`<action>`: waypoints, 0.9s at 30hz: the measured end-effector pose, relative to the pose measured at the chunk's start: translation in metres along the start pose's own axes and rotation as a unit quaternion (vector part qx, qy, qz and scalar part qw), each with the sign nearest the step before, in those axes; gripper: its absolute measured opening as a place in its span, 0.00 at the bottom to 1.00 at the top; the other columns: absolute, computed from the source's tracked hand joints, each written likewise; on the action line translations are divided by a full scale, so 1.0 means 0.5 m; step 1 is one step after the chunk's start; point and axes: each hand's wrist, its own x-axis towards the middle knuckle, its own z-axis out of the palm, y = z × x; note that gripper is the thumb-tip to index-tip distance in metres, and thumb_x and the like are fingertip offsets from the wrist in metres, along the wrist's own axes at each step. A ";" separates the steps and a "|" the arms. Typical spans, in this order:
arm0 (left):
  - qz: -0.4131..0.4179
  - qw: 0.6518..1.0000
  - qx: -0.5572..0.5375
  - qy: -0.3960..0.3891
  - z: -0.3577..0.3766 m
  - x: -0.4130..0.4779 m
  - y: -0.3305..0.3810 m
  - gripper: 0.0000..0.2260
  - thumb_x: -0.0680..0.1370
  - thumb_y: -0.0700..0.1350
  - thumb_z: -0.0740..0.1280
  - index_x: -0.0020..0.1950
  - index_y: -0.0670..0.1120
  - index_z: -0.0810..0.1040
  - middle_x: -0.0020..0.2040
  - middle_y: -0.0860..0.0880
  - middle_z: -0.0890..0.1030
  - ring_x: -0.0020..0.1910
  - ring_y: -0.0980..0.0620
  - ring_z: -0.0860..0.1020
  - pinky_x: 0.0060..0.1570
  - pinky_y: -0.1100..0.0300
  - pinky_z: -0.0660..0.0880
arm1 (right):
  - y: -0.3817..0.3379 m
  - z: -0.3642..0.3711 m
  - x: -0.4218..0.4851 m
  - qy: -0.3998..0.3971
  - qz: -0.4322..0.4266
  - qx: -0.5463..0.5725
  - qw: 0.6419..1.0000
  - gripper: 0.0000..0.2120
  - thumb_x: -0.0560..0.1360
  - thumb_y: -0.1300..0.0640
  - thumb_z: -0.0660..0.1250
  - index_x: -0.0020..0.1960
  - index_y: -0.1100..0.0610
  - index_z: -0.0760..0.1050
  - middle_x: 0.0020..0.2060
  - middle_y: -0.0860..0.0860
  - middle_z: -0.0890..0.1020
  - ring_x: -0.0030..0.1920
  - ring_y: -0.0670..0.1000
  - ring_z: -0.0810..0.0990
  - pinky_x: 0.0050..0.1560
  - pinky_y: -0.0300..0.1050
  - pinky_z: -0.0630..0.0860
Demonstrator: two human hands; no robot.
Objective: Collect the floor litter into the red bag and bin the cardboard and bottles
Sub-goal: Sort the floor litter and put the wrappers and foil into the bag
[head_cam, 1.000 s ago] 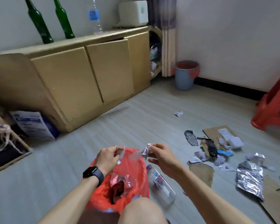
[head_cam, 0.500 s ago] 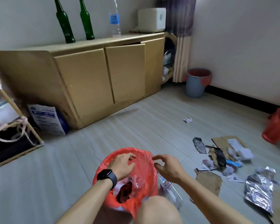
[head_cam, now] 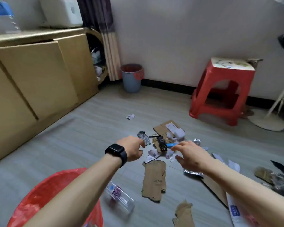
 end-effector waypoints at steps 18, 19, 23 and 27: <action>-0.007 0.977 0.103 -0.184 0.435 0.433 -0.022 0.22 0.79 0.44 0.61 0.73 0.54 0.68 0.71 0.46 0.68 0.65 0.41 0.73 0.59 0.50 0.74 | 0.263 0.468 0.266 -0.207 0.107 0.093 0.968 0.25 0.78 0.53 0.60 0.75 0.50 0.63 0.71 0.56 0.68 0.70 0.61 0.66 0.68 0.56 0.70; -0.005 0.978 0.114 -0.176 0.445 0.460 -0.032 0.23 0.79 0.44 0.61 0.74 0.55 0.66 0.74 0.46 0.65 0.67 0.42 0.72 0.60 0.49 0.74 | 0.271 0.481 0.297 -0.204 0.106 0.082 0.970 0.26 0.78 0.54 0.60 0.75 0.51 0.62 0.71 0.57 0.67 0.70 0.62 0.66 0.68 0.57 0.71; 0.051 0.968 0.186 -0.160 0.481 0.558 -0.059 0.32 0.79 0.38 0.62 0.79 0.58 0.56 0.80 0.46 0.53 0.72 0.42 0.65 0.65 0.47 0.71 | 0.294 0.516 0.420 -0.162 0.086 0.037 0.982 0.33 0.76 0.58 0.63 0.79 0.49 0.55 0.77 0.57 0.58 0.69 0.64 0.66 0.67 0.58 0.71; 0.096 0.969 0.161 -0.163 0.539 0.592 -0.083 0.25 0.80 0.44 0.62 0.76 0.56 0.61 0.72 0.49 0.67 0.66 0.43 0.71 0.60 0.48 0.75 | 0.306 0.551 0.487 -0.183 0.074 0.017 0.980 0.37 0.77 0.58 0.64 0.80 0.47 0.49 0.80 0.54 0.51 0.70 0.64 0.64 0.64 0.59 0.74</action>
